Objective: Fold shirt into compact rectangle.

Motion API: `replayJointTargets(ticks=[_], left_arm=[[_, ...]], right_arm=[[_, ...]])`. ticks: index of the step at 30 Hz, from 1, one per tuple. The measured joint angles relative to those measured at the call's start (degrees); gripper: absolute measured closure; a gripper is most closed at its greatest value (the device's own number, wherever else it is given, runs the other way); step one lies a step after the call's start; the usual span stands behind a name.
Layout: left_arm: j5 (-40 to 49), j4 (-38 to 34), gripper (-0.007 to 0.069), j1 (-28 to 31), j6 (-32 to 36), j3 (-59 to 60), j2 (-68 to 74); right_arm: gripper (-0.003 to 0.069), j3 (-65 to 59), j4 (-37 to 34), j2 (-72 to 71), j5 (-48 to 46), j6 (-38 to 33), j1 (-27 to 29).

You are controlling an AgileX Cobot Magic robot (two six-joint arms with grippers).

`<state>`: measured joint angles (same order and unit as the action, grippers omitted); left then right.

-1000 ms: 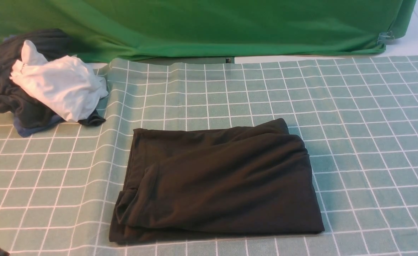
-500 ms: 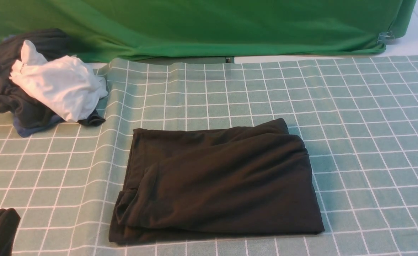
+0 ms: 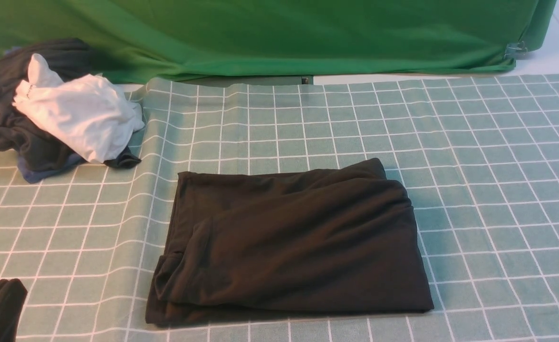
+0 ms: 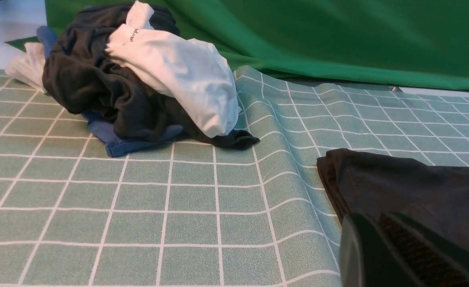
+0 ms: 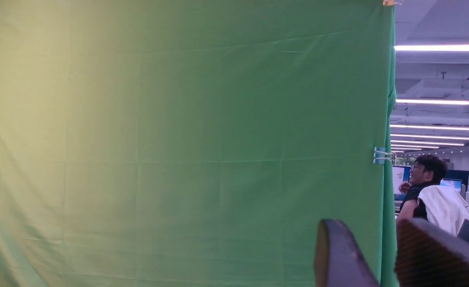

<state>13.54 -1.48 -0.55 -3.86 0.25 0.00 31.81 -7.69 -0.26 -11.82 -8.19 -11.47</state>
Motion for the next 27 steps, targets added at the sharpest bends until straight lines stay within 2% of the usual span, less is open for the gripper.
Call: replayJointTargets(ticks=[12,17,24,27], left_arm=[[0.00,0.00,0.0610,0.00,0.00,0.00,0.00],[0.02,0.00,0.0610,0.00,0.00,0.00,0.00],[0.23,0.00,0.0610,0.00,0.14,0.00,0.00],[0.23,0.00,0.0610,0.00,0.31,0.00,0.00]], right_arm=[[0.0421,0.00,0.00,0.00,-0.16,0.00,0.00],[0.0421,-1.38,0.25,0.00,-0.77,-3.11,0.37],[0.0420,-14.18,0.25,0.16,-0.92,-6.87,8.18],[0.0423,-23.28,0.25,0.28,-0.83,-9.58,11.17]])
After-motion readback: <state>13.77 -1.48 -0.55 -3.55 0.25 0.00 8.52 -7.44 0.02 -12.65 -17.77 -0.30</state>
